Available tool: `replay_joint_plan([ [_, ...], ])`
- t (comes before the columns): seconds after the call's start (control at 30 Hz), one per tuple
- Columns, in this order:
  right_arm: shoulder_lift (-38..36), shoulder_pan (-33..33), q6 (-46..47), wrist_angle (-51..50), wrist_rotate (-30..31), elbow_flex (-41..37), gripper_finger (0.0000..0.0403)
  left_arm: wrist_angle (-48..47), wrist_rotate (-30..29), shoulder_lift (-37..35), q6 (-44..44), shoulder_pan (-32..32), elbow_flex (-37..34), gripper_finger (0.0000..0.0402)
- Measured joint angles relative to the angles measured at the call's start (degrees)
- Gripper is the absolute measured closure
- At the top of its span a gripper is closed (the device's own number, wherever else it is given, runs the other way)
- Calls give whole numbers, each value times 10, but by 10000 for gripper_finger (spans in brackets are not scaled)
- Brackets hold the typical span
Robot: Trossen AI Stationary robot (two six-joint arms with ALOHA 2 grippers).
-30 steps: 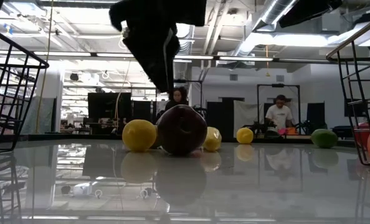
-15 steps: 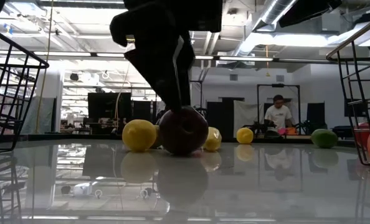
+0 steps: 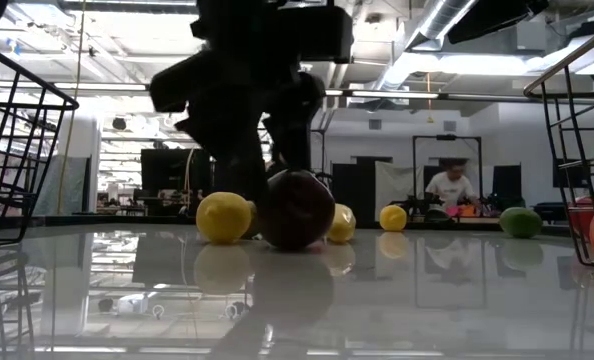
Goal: Sort produce into baskets
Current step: Put the apple into the black wire basket
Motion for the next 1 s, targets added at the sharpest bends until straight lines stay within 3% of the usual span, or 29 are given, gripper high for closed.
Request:
replay_joint_plan([
  [0.17, 0, 0, 0, 0, 0, 0, 178, 62, -12, 1, 29, 9, -32, 3],
  [0.37, 0, 0, 0, 0, 0, 0, 178, 68, -9, 0, 32, 23, -45, 4],
  [0.7, 0, 0, 0, 0, 0, 0, 178, 90, 7, 0, 8, 26, -46, 83],
  [1.0, 0, 0, 0, 0, 0, 0, 178, 78, -32, -6, -7, 26, -34, 90],
])
